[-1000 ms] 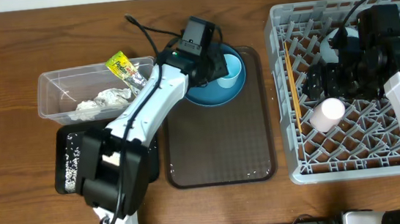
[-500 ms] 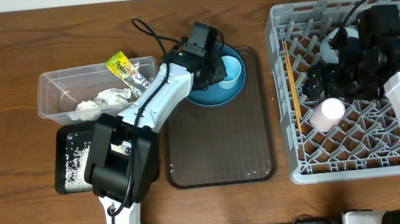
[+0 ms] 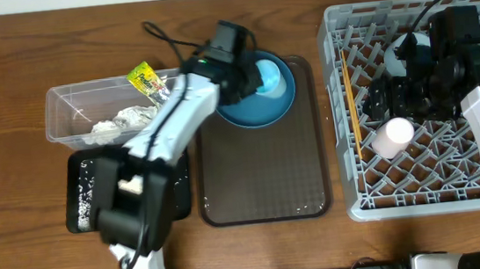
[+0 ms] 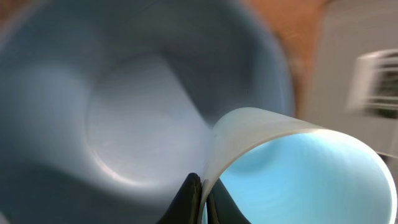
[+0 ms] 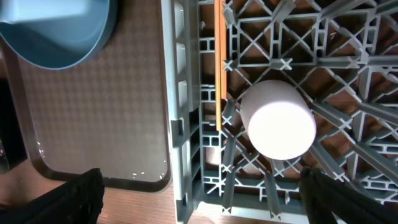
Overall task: Sort waste into correct bins and load items into the dishwasher rack
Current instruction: 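Grasp the light-blue cup with the left gripper and lift it right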
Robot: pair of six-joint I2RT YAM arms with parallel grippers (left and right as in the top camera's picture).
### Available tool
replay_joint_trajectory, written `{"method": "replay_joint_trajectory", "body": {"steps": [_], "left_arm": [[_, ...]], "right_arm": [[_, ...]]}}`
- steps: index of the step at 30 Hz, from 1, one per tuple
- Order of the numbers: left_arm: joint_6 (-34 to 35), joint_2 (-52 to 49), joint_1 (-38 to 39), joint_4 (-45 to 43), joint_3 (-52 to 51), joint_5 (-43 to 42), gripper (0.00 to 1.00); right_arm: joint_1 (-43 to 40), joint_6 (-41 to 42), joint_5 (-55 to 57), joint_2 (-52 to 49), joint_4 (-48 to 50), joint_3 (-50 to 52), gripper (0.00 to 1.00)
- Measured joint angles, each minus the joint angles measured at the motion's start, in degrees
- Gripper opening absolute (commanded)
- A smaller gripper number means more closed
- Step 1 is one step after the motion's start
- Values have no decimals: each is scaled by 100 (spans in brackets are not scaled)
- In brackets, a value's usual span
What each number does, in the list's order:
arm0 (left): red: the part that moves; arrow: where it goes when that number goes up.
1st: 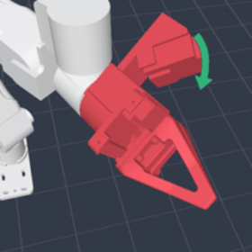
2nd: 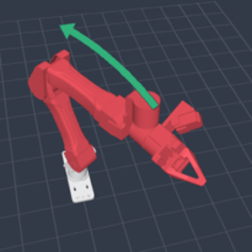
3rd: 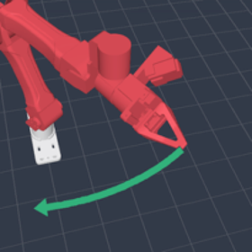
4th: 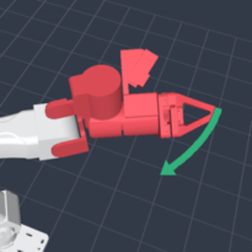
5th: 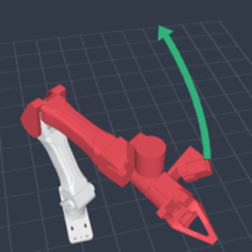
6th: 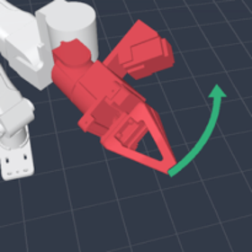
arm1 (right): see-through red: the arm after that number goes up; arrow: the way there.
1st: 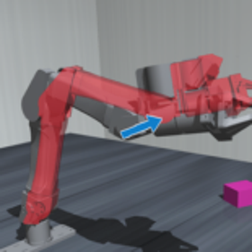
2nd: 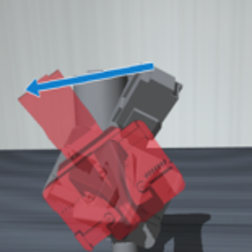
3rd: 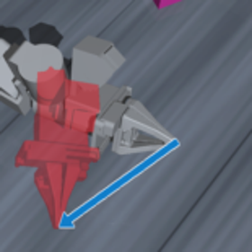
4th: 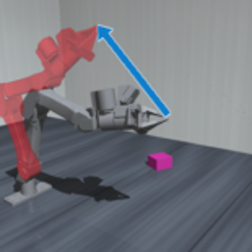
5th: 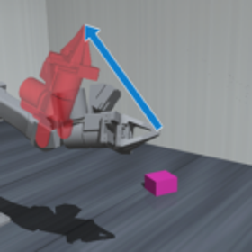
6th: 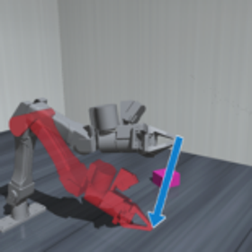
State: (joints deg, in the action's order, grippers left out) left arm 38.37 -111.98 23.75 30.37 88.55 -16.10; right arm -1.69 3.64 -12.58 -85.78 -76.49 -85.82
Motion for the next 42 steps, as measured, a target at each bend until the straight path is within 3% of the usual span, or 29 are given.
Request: {"method": "replay_joint_trajectory", "body": {"steps": [8, 13, 19, 29, 42], "left_arm": [[-382, 1631, -1080, 13, -2, -2833, 6], [-538, 1952, -1510, 35, 0, -4951, 6], [-610, 1930, -1443, 70, -2, -6535, 6], [-859, 1930, -960, 76, -2, -7077, 6], [-898, 1930, -828, 79, -2, -7040, 6]], "right_arm": [[0, -293, -240, 0, -35, 0, 97], [0, -1569, -1895, 0, -221, 0, 99], [0, -3432, -4358, 2, -527, 0, 99], [0, -4599, -6544, 2, -487, 0, 99], [160, -4774, -7423, 2, -334, 0, 99]]}}
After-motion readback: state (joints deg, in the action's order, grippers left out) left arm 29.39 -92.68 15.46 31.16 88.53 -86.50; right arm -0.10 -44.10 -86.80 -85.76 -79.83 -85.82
